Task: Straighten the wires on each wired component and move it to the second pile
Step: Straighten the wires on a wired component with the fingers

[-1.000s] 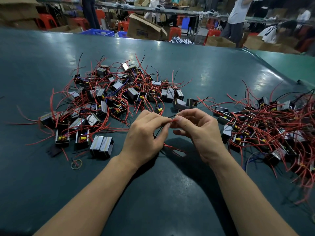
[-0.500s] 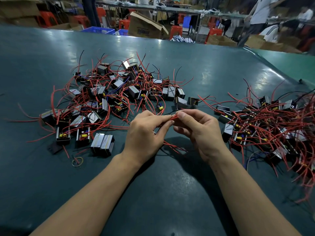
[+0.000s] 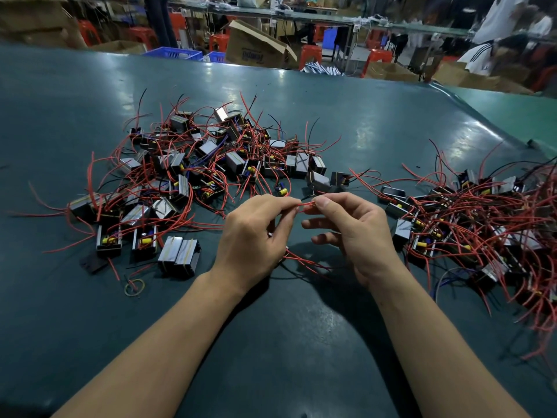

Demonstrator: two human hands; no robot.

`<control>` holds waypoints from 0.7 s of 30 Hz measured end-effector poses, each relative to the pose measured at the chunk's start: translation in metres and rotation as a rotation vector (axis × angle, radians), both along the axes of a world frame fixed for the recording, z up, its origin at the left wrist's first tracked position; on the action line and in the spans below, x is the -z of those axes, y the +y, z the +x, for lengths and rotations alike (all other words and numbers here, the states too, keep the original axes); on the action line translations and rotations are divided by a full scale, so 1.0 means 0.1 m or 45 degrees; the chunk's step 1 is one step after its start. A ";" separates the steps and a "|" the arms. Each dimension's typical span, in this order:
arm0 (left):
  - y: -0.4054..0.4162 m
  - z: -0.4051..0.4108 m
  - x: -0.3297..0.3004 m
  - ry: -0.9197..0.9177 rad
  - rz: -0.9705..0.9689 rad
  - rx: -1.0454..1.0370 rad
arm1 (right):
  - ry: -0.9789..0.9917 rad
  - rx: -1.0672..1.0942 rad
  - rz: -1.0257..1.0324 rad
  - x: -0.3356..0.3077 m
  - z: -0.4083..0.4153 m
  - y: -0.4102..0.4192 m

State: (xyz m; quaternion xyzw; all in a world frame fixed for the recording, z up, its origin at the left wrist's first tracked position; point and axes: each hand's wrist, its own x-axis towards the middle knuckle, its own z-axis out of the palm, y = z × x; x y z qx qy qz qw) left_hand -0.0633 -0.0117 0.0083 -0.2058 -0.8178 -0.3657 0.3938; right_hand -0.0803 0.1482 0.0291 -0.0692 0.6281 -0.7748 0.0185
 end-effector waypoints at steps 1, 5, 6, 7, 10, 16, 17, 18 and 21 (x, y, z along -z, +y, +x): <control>0.00 0.00 0.00 0.004 -0.002 -0.006 | -0.005 0.004 0.014 0.00 0.00 0.00; 0.00 0.01 0.00 -0.024 -0.021 0.024 | 0.012 0.000 0.066 0.01 0.01 0.01; 0.00 0.01 0.00 -0.038 -0.019 0.038 | 0.017 -0.010 0.078 0.01 0.01 0.00; 0.00 0.01 0.00 -0.052 -0.009 0.040 | 0.017 -0.015 0.088 0.01 0.01 0.00; 0.00 -0.01 0.00 -0.107 0.100 -0.033 | 0.047 0.045 0.155 0.02 0.00 -0.01; -0.02 -0.01 0.00 -0.160 0.193 -0.054 | 0.280 0.127 0.283 0.01 0.02 0.02; -0.01 0.00 -0.01 -0.154 0.186 -0.051 | 0.306 0.135 0.277 0.01 0.02 0.02; -0.01 0.00 -0.01 -0.147 0.188 -0.046 | 0.318 0.136 0.273 0.00 0.02 0.02; -0.01 -0.01 -0.01 -0.092 0.163 -0.012 | 0.315 0.118 0.267 0.00 0.02 0.01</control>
